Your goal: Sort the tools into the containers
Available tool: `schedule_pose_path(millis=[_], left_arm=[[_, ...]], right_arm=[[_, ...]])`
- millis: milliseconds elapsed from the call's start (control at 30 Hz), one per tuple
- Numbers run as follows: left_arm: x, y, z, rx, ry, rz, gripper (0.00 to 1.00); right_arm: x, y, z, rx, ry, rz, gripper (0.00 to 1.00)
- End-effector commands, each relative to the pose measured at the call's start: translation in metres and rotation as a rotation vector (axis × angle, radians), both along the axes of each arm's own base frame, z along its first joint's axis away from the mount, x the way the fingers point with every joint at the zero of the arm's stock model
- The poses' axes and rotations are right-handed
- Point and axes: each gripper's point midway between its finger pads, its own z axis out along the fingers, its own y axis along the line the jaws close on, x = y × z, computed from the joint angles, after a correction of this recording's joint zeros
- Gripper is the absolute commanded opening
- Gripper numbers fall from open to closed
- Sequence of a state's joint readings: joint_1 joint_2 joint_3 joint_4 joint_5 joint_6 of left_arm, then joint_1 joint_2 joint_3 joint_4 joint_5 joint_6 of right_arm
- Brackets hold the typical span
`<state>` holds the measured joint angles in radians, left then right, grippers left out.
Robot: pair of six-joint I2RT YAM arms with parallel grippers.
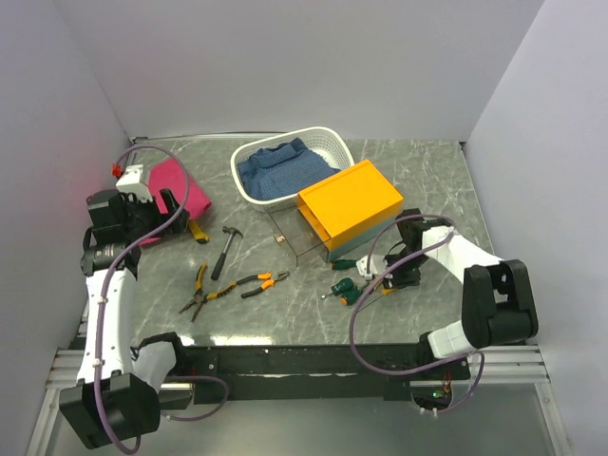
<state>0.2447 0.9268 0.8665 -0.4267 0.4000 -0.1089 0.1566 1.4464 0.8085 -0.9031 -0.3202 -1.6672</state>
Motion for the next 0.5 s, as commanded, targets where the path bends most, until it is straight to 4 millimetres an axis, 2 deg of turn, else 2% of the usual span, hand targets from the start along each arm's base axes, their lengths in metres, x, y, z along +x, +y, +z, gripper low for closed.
schedule_pose_path(millis=[0,33,133,167,233,267,300,333,367,400,467], left_arm=[[0.011,-0.002,0.017,0.008,-0.039,-0.039,0.86],[0.012,-0.002,0.015,0.006,-0.033,-0.046,0.85],[0.021,-0.004,0.014,-0.011,-0.032,-0.058,0.84],[0.025,-0.003,0.016,-0.011,-0.046,-0.056,0.83],[0.030,-0.003,0.017,-0.018,-0.053,-0.057,0.83],[0.032,-0.002,0.019,-0.014,-0.065,-0.055,0.83],[0.033,-0.002,0.017,-0.017,-0.062,-0.056,0.83],[0.034,-0.003,0.018,-0.016,-0.069,-0.062,0.83],[0.036,-0.004,0.017,-0.015,-0.077,-0.069,0.83],[0.038,-0.004,0.016,-0.016,-0.078,-0.071,0.83],[0.039,-0.006,0.010,-0.026,-0.073,-0.079,0.83]], right_arm=[[-0.014,-0.004,-0.014,-0.065,0.005,0.133,0.45],[-0.020,-0.005,-0.019,-0.079,0.007,0.151,0.44],[-0.027,-0.003,-0.024,-0.097,0.014,0.188,0.32],[-0.028,-0.001,-0.023,-0.097,0.017,0.182,0.20],[-0.029,0.001,-0.013,-0.084,0.019,0.159,0.11],[-0.026,0.001,-0.001,-0.069,-0.014,0.151,0.05],[-0.039,-0.002,0.009,-0.064,0.016,0.159,0.03],[-0.034,0.000,0.026,-0.042,-0.025,0.184,0.00],[-0.036,0.005,0.047,0.001,-0.085,0.199,0.00],[-0.053,0.002,0.058,0.005,-0.049,0.217,0.00],[-0.058,0.009,0.091,0.053,-0.134,0.270,0.00]])
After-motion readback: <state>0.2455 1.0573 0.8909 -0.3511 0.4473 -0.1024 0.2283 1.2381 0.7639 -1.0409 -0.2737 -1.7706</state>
